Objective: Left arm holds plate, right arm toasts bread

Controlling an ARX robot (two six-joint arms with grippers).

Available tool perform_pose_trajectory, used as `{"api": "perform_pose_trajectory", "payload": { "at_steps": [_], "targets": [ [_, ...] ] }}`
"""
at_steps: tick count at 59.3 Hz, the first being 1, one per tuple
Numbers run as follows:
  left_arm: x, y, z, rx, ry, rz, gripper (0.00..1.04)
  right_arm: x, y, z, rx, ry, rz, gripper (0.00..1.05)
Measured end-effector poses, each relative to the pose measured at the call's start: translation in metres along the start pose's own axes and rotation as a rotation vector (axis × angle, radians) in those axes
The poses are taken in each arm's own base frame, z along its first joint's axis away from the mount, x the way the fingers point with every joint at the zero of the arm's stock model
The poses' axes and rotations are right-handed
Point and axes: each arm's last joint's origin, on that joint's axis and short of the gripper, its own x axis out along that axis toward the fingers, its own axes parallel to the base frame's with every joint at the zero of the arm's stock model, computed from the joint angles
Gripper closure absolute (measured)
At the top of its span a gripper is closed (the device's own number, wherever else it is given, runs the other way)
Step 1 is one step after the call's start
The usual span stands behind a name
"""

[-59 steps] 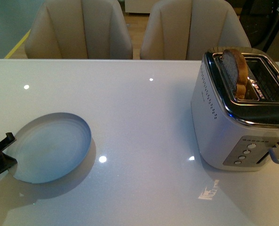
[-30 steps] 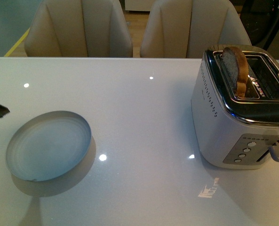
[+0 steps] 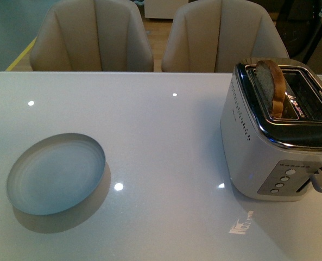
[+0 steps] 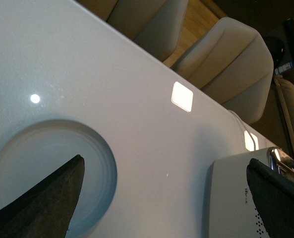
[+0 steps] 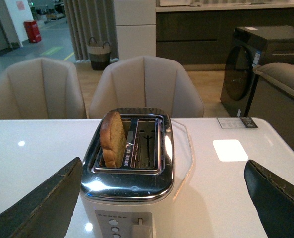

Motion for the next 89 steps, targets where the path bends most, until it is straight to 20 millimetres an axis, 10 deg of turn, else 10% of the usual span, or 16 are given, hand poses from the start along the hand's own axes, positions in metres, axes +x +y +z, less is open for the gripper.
{"api": "perform_pose_trajectory", "payload": {
  "at_steps": [11, 28, 89],
  "targets": [
    [-0.025, 0.014, -0.008, 0.401, -0.401, 0.001, 0.43, 0.0, 0.0, 0.0, 0.0, 0.0, -0.001, 0.09],
    [-0.063, 0.024, -0.036, 0.526, -0.422, 0.021, 1.02, 0.0, 0.0, 0.0, 0.0, 0.0, 0.0, 0.09],
    [-0.119, 0.035, -0.069, 0.535, -0.441, 0.018, 1.02, 0.0, 0.0, 0.0, 0.0, 0.0, 0.0, 0.09]
  ]
}}
